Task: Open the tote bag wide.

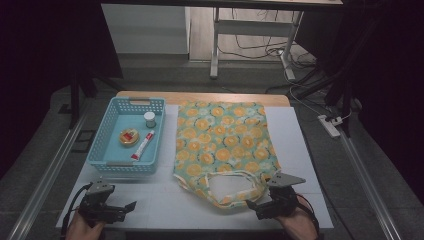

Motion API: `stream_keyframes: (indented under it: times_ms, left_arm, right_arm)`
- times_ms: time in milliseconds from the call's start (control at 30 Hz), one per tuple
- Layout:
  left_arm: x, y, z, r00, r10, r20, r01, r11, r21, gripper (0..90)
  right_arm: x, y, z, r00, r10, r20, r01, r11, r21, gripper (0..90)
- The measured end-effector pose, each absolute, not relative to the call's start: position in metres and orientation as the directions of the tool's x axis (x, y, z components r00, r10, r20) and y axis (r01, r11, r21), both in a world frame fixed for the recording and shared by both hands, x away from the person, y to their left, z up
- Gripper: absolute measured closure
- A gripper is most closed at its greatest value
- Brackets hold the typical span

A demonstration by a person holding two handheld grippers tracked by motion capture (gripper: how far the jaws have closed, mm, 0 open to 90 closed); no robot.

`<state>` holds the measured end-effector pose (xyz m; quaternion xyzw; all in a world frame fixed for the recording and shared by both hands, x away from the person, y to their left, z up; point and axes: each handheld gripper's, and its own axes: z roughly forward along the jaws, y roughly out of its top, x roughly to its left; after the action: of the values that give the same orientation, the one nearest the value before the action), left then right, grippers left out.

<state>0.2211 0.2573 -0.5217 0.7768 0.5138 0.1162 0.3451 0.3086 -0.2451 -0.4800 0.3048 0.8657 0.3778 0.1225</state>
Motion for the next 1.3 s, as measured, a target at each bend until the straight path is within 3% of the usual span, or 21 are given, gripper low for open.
stream_keyframes:
  times_ms: [433,867,1233,1300]
  left_arm:
    - [0.225,0.264,-0.524,0.468,0.849,-0.247,0.728,-0.212,0.652,1.0]
    - [0.224,0.263,-0.524,0.478,0.843,-0.244,0.724,-0.222,0.653,0.3]
    - [0.225,0.262,-0.524,0.481,0.843,-0.241,0.726,-0.229,0.649,0.7]
    - [0.225,0.262,-0.524,0.482,0.842,-0.24,0.727,-0.232,0.646,0.8]
  right_arm:
    - [0.306,-0.218,-0.478,-0.832,0.554,0.0,0.394,0.593,0.702,0.0]
    - [0.295,-0.192,-0.487,-0.891,0.451,0.049,0.368,0.656,0.659,0.0]
    - [0.289,-0.184,-0.495,-0.925,0.377,0.055,0.327,0.712,0.621,26.7]
    - [0.29,-0.183,-0.497,-0.927,0.371,0.051,0.326,0.733,0.597,36.8]
